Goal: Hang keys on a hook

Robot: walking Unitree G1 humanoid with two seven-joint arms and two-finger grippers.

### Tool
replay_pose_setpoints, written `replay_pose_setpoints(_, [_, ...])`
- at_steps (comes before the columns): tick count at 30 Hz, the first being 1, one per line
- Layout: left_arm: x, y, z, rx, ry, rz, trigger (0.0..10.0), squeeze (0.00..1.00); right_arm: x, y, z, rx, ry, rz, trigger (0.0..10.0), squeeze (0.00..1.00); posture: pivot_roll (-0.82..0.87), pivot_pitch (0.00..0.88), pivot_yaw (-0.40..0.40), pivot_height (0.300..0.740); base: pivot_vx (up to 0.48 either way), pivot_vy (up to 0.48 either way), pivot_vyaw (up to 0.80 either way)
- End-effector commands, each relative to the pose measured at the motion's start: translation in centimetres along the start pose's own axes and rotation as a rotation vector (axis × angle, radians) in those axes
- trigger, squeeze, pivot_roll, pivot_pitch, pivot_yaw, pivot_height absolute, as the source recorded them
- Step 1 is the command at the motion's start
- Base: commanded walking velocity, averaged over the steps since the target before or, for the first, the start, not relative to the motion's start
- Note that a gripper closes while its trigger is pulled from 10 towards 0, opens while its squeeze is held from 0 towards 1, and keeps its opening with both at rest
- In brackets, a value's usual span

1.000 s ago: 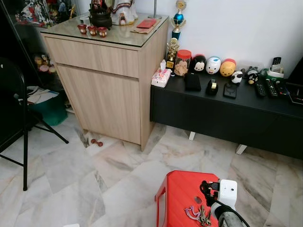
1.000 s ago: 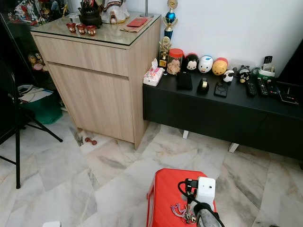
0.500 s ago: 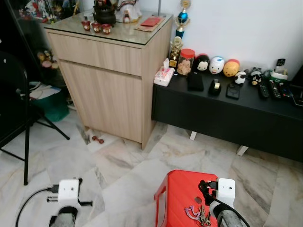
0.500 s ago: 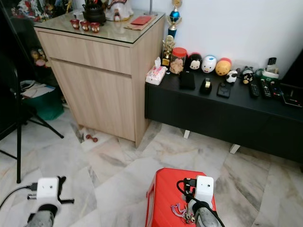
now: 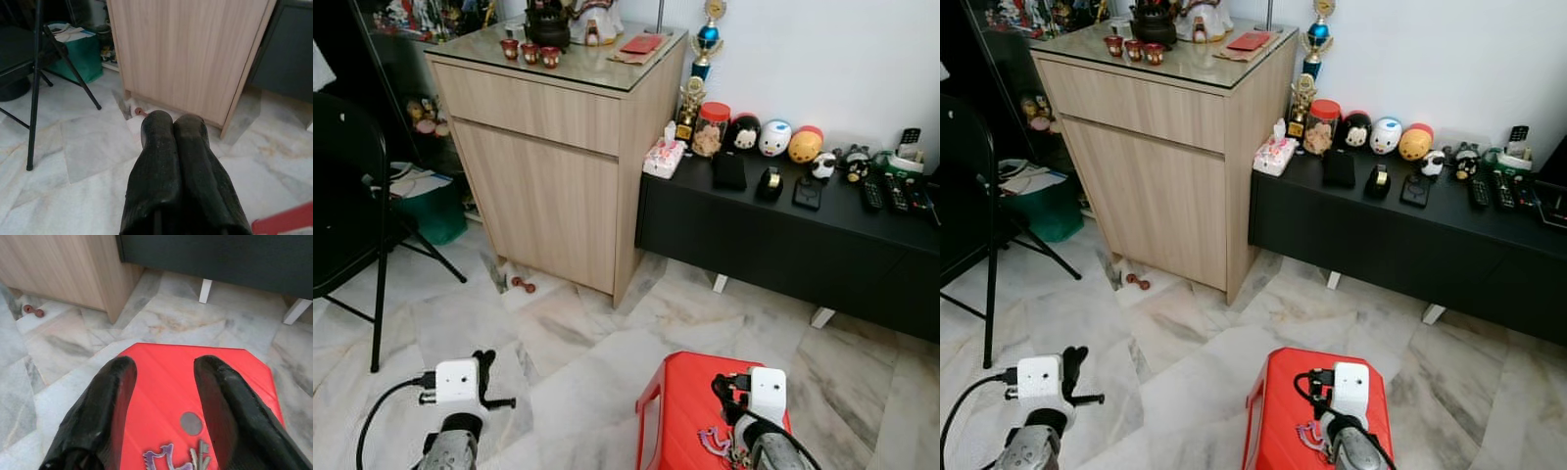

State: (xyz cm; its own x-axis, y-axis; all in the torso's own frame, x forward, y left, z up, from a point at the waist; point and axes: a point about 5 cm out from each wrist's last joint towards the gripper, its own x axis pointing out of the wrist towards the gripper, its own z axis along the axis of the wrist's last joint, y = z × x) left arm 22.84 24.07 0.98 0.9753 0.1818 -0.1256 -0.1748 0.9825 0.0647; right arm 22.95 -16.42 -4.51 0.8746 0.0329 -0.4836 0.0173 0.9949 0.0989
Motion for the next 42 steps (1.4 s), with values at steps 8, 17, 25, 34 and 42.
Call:
replay_pose_setpoints(8, [-0.1,-0.6,0.1,-0.046,0.012,-0.004,10.0,0.00,-0.4,-1.0,0.0,-0.061,-0.007,0.015,10.0,0.00,0.21,0.016,-0.106,0.702,0.000,0.000,0.00])
replay_pose_setpoints(17, [-0.3,-0.3,0.5,-0.052,0.010,0.012,10.0,0.00,-0.1,-0.4,0.6,-0.046,-0.031,0.031,10.0,0.00,0.22,0.047,-0.097,0.643,0.000,0.000,0.00])
replay_pose_setpoints(25, [0.3,-0.2,1.0,-0.042,0.009,-0.001,10.0,0.00,0.4,0.2,0.7,-0.057,0.005,0.020,10.0,0.00,0.21,0.047,-0.080,0.626,0.000,0.000,0.00])
replay_pose_setpoints(34, [1.0,-0.4,2.2,-0.037,-0.018,-0.010,10.0,0.00,0.6,0.4,0.8,-0.043,0.028,0.039,10.0,0.00,0.21,0.056,-0.077,0.626,0.000,0.000,0.00])
replay_pose_setpoints(42, [1.3,-0.6,2.8,-0.001,-0.046,-0.031,10.0,0.00,0.5,0.1,0.4,-0.040,0.045,0.042,10.0,0.00,0.21,0.049,-0.079,0.626,0.000,0.000,0.00])
